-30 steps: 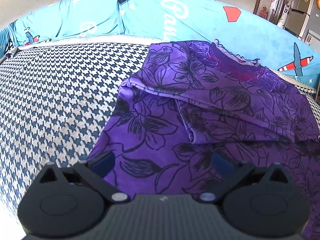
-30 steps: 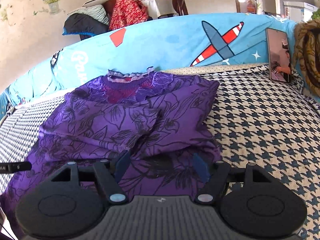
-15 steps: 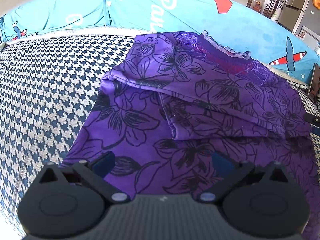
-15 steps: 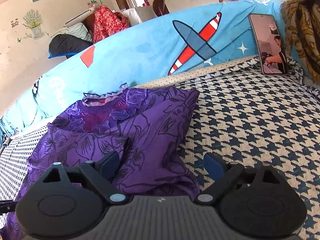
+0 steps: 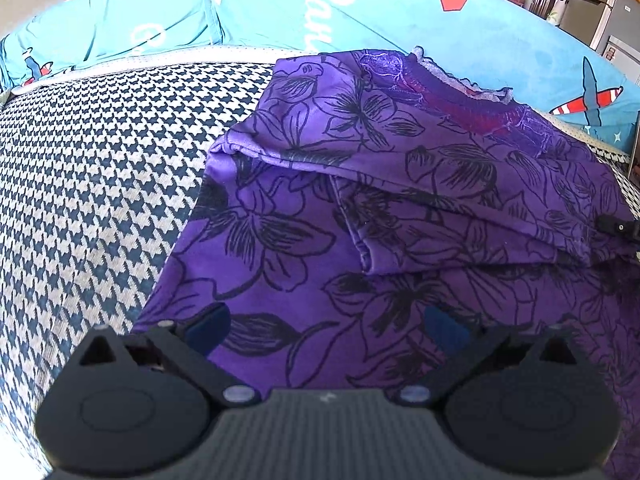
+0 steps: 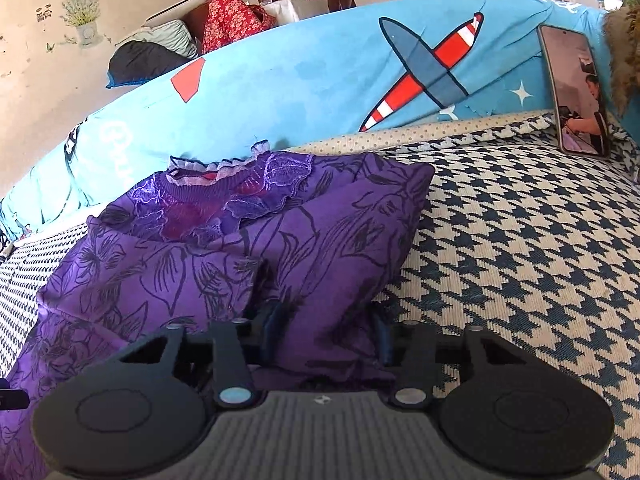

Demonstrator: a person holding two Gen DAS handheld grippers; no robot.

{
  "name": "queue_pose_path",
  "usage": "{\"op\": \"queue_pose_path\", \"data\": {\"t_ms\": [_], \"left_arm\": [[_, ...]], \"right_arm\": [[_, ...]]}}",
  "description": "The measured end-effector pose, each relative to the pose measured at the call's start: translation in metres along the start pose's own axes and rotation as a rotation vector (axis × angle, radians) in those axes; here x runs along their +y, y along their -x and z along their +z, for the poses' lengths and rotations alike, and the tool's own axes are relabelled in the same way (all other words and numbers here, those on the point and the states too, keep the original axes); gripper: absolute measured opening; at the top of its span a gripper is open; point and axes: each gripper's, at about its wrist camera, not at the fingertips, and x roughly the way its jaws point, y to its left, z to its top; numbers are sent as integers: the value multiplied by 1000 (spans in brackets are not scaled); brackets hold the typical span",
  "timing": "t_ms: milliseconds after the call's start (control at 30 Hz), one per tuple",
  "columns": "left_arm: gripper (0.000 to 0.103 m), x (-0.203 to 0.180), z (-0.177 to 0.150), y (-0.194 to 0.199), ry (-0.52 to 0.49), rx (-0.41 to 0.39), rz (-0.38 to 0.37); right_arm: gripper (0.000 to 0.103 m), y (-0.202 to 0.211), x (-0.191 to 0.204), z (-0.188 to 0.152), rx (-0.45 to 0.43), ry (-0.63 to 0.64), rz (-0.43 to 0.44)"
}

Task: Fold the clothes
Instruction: 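Grasp the blouse hem with the right gripper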

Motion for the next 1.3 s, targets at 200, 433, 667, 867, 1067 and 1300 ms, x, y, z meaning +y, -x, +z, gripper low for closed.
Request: {"op": "queue_pose_path", "data": {"t_ms": [200, 433, 667, 867, 1067, 1300], "left_arm": [[103, 4, 0, 1, 24, -1, -4], [103, 14, 0, 8, 118, -13, -11], [103, 25, 0, 14, 164, -46, 31], [103, 43, 7, 26, 245, -82, 16], [103, 50, 13, 32, 223, -127, 81], [103, 80, 11, 44, 300, -150, 89]], "right_arm": [[23, 10, 11, 6, -49, -18, 25], [22, 23, 36, 18, -126, -68, 86], [22, 23, 56, 17, -154, -10, 48], [22, 24, 54, 14, -170, 17, -20], [22, 22, 68, 11, -159, 41, -64], [22, 18, 92, 24, -150, 27, -62]]}}
